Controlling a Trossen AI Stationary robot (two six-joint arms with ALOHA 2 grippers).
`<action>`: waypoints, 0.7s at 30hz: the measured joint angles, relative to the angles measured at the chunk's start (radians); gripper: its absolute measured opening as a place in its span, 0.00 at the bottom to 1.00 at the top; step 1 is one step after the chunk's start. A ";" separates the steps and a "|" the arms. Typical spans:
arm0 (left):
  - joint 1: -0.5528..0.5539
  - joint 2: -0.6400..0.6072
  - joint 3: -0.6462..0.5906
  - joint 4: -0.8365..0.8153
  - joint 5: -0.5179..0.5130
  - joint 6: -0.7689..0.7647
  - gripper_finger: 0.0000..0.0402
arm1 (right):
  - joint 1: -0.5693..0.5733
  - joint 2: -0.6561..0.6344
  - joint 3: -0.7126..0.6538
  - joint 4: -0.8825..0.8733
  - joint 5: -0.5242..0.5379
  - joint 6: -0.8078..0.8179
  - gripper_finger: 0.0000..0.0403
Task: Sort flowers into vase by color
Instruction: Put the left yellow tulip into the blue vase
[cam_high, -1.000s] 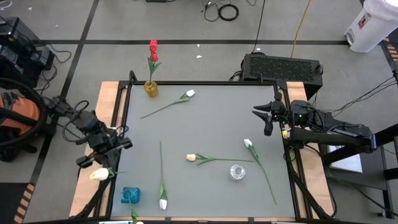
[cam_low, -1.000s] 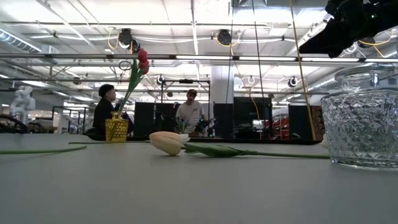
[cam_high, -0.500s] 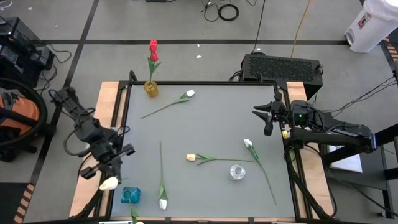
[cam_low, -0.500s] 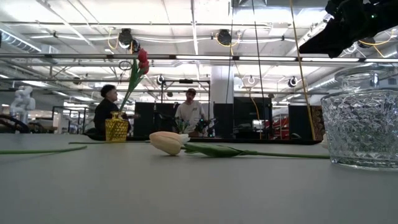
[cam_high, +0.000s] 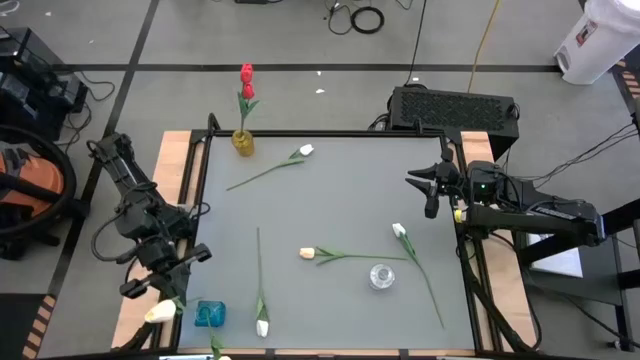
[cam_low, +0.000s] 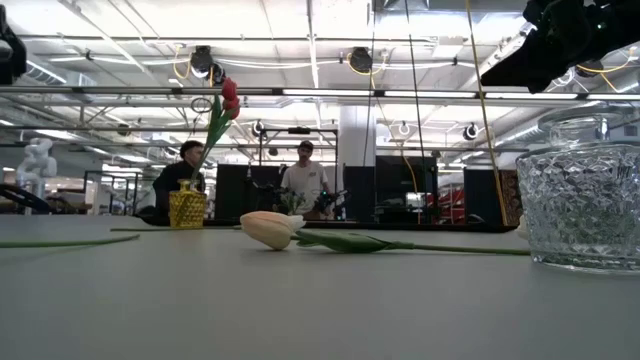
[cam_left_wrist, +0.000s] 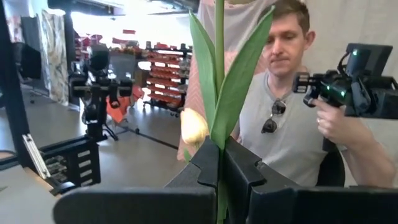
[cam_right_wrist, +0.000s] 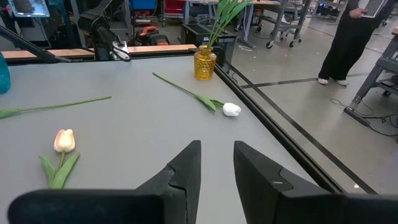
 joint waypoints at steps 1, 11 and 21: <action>-0.006 0.011 0.000 0.007 -0.003 0.001 0.02 | 0.000 0.000 0.000 0.000 0.000 0.000 0.21; -0.060 0.100 0.000 0.112 -0.044 0.002 0.02 | 0.000 0.000 0.000 0.000 0.000 0.000 0.21; -0.075 0.135 0.000 0.169 -0.048 0.009 0.02 | 0.000 0.000 0.000 0.000 0.000 0.000 0.21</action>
